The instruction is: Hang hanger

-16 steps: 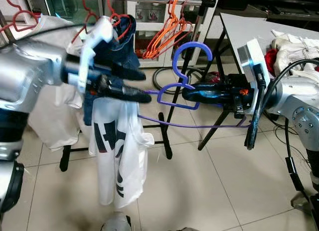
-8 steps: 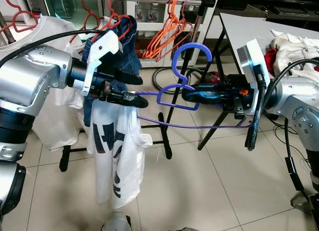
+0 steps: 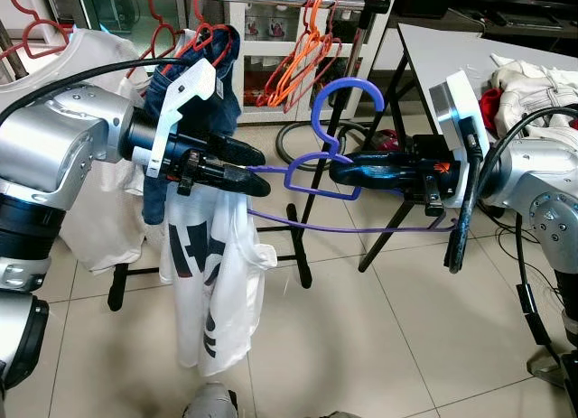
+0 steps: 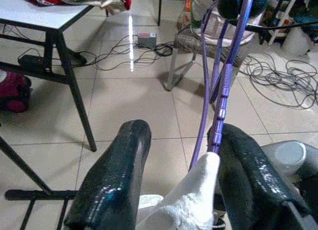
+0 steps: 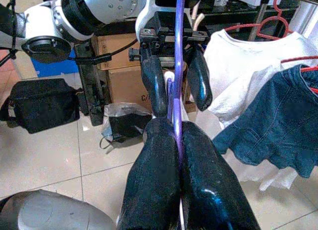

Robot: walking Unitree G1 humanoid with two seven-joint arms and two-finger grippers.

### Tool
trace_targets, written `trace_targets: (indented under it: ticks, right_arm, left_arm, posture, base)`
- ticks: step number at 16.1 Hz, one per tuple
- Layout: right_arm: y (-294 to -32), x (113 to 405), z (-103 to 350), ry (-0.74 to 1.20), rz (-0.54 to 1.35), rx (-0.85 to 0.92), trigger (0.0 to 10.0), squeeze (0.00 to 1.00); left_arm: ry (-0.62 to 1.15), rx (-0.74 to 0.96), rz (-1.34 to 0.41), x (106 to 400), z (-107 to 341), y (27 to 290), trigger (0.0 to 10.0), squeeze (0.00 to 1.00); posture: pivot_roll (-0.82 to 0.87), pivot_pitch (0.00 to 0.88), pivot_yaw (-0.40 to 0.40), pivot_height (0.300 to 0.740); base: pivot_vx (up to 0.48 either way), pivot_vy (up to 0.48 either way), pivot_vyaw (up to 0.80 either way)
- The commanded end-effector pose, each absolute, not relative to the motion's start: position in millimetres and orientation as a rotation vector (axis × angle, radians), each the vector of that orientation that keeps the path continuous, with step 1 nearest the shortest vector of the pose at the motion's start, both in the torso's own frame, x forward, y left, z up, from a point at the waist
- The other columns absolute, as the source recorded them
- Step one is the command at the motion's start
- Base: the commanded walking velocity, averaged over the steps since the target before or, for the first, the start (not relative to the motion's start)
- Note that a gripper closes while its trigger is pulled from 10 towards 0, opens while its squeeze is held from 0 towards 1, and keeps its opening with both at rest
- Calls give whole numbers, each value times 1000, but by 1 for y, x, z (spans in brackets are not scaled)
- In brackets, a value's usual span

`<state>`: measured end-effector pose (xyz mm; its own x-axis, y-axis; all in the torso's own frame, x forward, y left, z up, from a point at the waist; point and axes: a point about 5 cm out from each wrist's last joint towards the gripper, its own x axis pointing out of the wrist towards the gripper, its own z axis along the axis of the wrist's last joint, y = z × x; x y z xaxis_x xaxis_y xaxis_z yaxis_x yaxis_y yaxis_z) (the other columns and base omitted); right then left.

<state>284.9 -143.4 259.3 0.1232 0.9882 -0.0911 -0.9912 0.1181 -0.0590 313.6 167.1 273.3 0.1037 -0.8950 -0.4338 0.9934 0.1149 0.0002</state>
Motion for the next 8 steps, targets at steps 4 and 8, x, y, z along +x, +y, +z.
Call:
trace_targets:
  ticks: [4,8]
  right_arm:
    - [-148,285,268,1,1435,-142,0,0]
    - [-149,286,268,0,1427,-143,0,0]
  left_arm:
    - [365,328,-1444,311,275,167,0,0]
    - [348,309,-1431,312,277,170,0,0]
  posture:
    - [29,7,-71,740]
    - [28,10,-70,740]
  base:
    - [0,0,0]
    - [0,0,0]
